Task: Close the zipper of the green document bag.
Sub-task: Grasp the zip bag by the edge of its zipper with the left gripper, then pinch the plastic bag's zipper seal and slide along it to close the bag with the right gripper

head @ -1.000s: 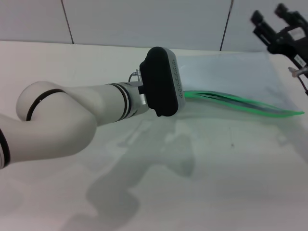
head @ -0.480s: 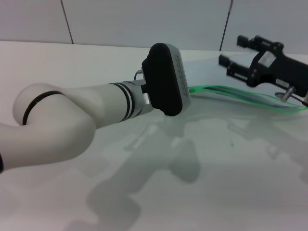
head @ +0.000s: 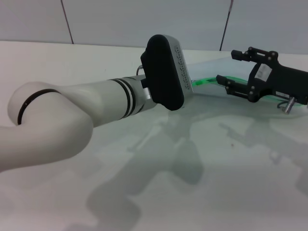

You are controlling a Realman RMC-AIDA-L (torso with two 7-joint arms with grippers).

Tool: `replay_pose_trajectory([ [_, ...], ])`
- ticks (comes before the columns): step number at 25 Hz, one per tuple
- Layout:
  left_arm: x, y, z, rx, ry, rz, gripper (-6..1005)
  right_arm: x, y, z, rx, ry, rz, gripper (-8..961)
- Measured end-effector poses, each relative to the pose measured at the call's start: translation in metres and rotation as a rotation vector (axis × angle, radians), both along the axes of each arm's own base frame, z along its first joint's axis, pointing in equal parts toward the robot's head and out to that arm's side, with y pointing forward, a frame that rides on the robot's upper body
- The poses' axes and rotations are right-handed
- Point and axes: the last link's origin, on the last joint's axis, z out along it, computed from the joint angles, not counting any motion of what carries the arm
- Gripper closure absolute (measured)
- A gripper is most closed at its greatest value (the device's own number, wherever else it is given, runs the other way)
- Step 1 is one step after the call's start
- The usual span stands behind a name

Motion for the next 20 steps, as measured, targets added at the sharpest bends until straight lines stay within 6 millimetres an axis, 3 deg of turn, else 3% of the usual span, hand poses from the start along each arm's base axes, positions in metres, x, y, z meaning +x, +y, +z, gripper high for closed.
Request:
replay_pose_trajectory([
  [12,0.006,0.0,0.004,-0.001,-0.024,0.006,944,-0.025,-0.001,-0.001,-0.026,-0.121,0.187,253],
  [20,0.005,0.0,0.005,-0.002,-0.027,0.016,944,-0.03,0.001,0.011,0.049,-0.172,0.252,256],
])
